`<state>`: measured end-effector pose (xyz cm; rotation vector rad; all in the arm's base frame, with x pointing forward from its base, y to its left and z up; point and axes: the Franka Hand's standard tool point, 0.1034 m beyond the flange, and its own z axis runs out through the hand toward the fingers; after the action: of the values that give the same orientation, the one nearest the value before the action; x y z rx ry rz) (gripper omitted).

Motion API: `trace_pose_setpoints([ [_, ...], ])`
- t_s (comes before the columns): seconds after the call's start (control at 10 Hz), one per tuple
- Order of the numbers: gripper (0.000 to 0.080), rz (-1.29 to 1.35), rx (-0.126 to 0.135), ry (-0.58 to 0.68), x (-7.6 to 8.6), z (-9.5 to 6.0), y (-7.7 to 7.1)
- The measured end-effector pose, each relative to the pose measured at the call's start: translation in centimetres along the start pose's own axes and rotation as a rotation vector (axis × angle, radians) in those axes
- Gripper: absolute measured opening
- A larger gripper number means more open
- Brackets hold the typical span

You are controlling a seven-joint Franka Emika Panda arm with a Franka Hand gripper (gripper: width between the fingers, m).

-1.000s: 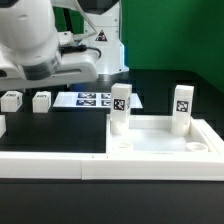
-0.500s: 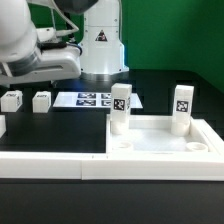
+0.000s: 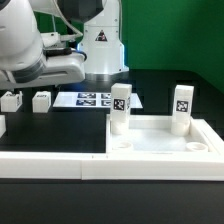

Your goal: Assemble square table

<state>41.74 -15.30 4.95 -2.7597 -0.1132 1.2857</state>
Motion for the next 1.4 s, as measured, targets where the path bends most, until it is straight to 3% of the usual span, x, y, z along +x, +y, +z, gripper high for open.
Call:
trace_pose_setpoints([
  [0.2,0.0648,0.000,0.000,-0.007,-0.1,0.3,-0.1],
  [0.3,0.0648,0.005,0.008,-0.036,-0.4,1.6,-0.3],
  [0.5,0.0648,0.017,0.017,-0.061,-0.7,2.7,-0.2],
  [0.9,0.0648,0.011,0.016,-0.100,0.0,5.4,-0.7],
  [1.1,0.0648,-0.002,0.010,-0.106,0.3,5.6,-1.0],
  [1.2,0.0559,-0.003,0.010,-0.107,0.3,5.6,-1.0],
  [1.3,0.0377,-0.004,0.009,-0.107,0.3,5.6,-1.1],
  [1.4,0.0295,-0.005,0.009,-0.107,0.3,5.6,-1.1],
])
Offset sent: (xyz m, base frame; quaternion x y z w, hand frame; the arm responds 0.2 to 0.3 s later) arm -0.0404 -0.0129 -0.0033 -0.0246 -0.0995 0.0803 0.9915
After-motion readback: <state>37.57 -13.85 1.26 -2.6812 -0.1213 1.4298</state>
